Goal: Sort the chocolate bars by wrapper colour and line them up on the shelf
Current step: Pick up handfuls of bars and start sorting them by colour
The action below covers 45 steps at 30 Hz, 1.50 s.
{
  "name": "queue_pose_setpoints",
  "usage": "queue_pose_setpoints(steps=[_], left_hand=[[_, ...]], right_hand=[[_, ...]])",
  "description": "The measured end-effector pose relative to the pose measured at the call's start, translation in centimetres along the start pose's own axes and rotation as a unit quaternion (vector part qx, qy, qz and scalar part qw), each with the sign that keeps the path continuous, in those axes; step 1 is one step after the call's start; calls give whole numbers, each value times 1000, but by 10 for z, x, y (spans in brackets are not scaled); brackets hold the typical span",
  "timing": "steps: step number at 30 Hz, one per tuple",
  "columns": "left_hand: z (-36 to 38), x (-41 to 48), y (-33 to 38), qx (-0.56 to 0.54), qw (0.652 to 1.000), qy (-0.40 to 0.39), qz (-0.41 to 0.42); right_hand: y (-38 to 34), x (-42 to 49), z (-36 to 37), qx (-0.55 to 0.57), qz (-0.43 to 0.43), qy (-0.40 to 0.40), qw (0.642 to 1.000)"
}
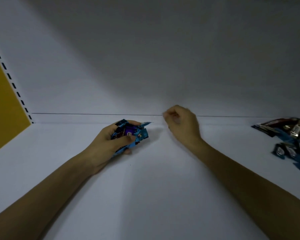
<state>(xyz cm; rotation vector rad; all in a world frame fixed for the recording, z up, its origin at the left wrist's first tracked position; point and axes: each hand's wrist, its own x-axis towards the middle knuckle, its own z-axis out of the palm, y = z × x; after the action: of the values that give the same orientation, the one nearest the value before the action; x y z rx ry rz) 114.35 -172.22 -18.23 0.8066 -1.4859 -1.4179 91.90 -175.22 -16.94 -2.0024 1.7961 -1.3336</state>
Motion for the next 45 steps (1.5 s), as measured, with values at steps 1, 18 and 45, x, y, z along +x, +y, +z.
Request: queue_pose_setpoints(steps=[1,18,45], left_hand=[[0,0,0,2,1000,1,-1],[-36,8,14,-222,927,300,-43],[1,-1,5,-126,982,124,-64]], right_hand=[[-16,-4,5,119,57,-53,990],[-46,-18,48,307,113,-139,935],[-38,-20,42,392,120,-146,900]])
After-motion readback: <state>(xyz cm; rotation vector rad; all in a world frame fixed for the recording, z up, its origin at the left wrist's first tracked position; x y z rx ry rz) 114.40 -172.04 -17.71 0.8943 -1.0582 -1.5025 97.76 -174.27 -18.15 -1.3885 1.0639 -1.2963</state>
